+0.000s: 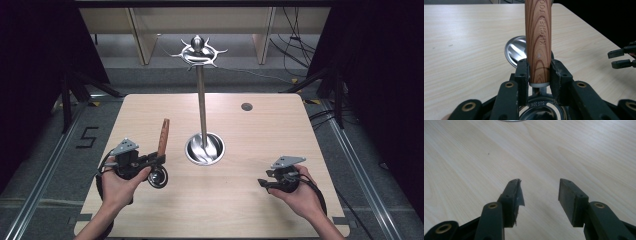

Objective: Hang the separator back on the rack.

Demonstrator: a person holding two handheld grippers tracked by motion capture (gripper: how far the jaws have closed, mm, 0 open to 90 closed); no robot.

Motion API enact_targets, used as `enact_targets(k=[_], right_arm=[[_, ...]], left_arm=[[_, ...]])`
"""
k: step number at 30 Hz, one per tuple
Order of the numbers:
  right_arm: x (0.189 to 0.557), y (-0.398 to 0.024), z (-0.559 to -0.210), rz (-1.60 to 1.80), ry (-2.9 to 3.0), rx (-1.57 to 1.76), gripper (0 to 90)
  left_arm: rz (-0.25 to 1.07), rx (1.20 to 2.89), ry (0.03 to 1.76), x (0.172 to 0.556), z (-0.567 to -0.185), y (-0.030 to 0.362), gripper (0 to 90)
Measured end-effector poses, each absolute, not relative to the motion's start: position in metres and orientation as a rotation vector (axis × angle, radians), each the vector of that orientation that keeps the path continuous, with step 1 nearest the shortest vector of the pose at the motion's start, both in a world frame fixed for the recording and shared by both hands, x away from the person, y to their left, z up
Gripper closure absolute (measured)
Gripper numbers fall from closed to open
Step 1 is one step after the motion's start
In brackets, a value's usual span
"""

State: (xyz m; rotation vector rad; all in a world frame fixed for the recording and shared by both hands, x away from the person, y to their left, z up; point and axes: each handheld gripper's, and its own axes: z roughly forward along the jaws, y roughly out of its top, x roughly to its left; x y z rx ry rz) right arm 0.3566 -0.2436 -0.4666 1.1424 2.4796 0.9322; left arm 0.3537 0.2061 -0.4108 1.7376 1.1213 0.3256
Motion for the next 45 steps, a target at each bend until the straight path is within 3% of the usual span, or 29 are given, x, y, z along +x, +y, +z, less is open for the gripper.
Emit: enact_targets(k=[45], right_arm=[[0.358,-0.254,-0.462,0.957,2.379,1.214,50.6]], left_arm=[[0.422,1.682,0.913,0.342,-0.359,0.17,69.4]])
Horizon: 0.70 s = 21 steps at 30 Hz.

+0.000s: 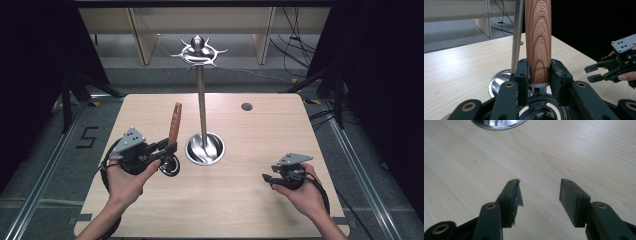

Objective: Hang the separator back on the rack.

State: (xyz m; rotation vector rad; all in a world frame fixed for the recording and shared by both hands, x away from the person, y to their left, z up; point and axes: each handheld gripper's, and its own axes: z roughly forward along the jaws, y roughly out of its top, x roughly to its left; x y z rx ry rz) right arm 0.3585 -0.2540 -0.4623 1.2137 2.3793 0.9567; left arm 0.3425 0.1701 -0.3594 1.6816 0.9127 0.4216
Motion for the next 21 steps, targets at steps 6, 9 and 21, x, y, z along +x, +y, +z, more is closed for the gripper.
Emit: enact_targets(k=[6,9,21], right_arm=[[0.359,-0.254,-0.463,0.956,2.382,1.21,50.5],[0.359,-0.254,-0.464,0.959,2.379,1.194,50.4],[0.358,-0.254,-0.462,0.957,2.382,1.215,50.4]], left_arm=[[0.448,1.687,0.893,0.343,-0.355,0.166,69.4],[0.449,1.681,0.885,0.344,-0.353,0.164,69.3],[0.464,1.676,0.871,0.346,-0.348,0.158,69.4]])
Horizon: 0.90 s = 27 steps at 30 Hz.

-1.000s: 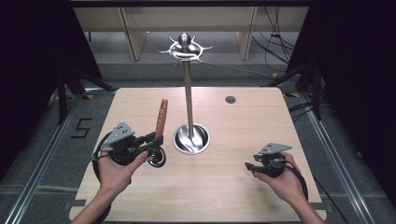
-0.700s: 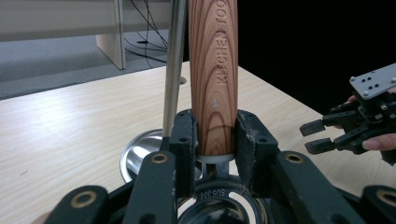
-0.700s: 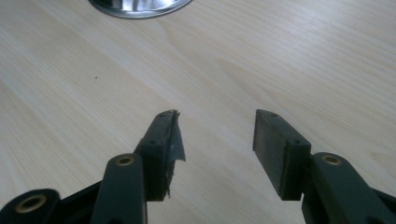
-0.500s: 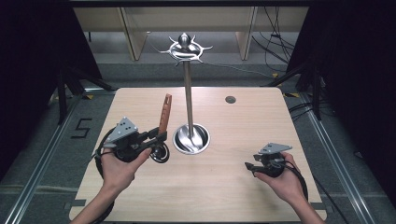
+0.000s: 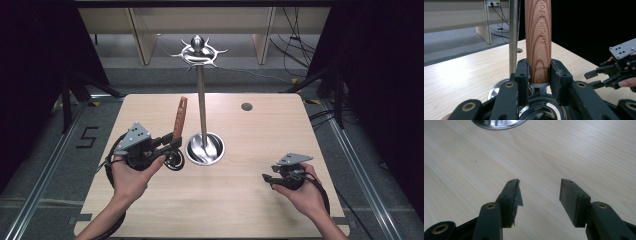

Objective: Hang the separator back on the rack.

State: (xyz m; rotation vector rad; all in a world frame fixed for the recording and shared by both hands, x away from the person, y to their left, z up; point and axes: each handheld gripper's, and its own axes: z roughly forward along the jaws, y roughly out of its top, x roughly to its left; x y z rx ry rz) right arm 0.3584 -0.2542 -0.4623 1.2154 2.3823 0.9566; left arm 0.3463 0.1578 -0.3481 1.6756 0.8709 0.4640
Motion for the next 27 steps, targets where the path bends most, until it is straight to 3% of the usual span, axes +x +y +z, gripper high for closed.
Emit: enact_targets(k=[27], right_arm=[[0.359,-0.255,-0.462,0.956,2.384,1.212,50.2]], left_arm=[[0.506,1.633,0.832,0.352,-0.327,0.151,69.4]])
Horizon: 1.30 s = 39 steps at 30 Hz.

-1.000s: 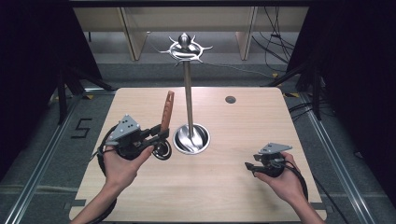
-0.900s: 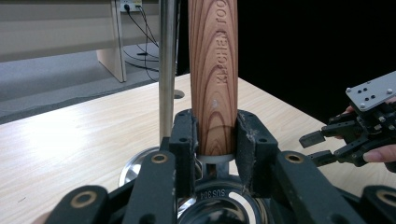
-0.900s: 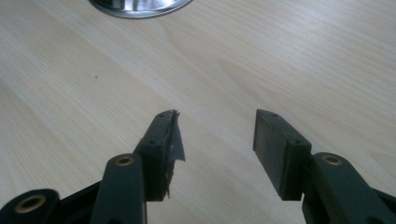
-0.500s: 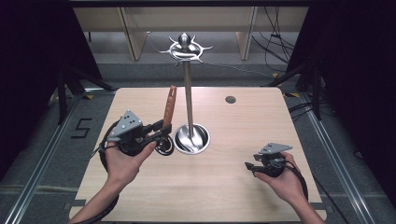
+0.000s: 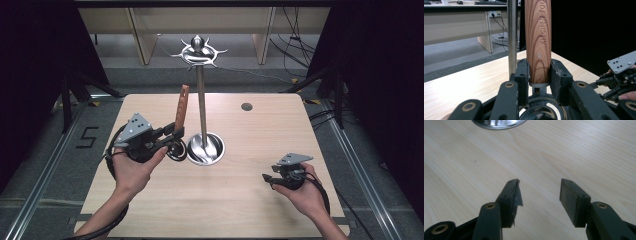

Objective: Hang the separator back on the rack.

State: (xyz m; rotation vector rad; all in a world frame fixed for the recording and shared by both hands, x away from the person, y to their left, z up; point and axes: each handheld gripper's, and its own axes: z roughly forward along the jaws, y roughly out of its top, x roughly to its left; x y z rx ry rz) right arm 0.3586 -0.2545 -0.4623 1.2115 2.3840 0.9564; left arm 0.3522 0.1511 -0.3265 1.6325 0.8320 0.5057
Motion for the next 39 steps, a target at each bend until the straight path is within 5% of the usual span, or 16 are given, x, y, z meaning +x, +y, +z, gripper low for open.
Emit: enact_targets(k=[39], right_arm=[[0.359,-0.255,-0.464,0.956,2.378,1.184,50.2]], left_arm=[[0.584,1.566,0.794,0.359,-0.3,0.14,69.3]])
